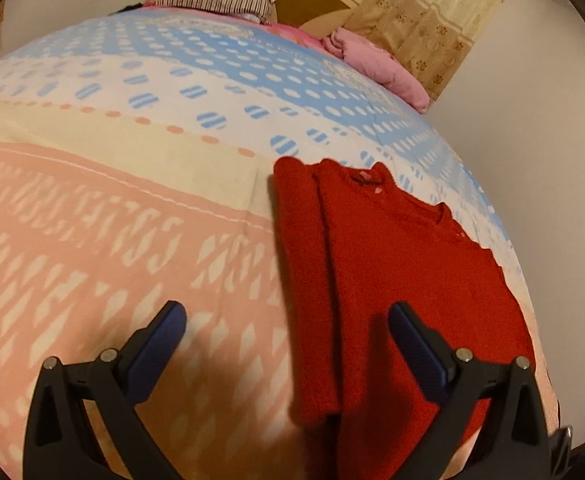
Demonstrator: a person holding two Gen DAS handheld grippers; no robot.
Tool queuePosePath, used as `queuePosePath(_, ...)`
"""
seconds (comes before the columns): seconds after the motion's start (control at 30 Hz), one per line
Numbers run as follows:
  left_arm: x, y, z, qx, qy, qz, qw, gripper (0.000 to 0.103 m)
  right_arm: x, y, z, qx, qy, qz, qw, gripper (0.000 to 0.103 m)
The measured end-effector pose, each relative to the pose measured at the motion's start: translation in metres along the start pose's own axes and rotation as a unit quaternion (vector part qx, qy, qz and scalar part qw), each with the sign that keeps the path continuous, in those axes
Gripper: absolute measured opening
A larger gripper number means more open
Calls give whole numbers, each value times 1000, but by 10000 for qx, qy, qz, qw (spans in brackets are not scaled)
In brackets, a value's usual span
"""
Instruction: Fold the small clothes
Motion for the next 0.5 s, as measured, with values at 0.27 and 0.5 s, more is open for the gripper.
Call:
queuePosePath(0.27, -17, 1, 12, 259, -3, 120, 9996, 96, -12, 5, 10, -106, 85, -84, 9999, 92)
queuePosePath(0.5, -26, 1, 19, 575, -101, 166, 9982, 80, -14, 8, 16, -370, 158, 8, 9992, 82)
Point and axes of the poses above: each gripper's, at about its wrist camera, not at the fingertips, and z roughly the way its jaws point, y to its left, x to its underside, the point moved 3 cm from there along z, roughly the way its jaws point, and after that the axes turned 8 degrees about x, right-handed, at the moved point
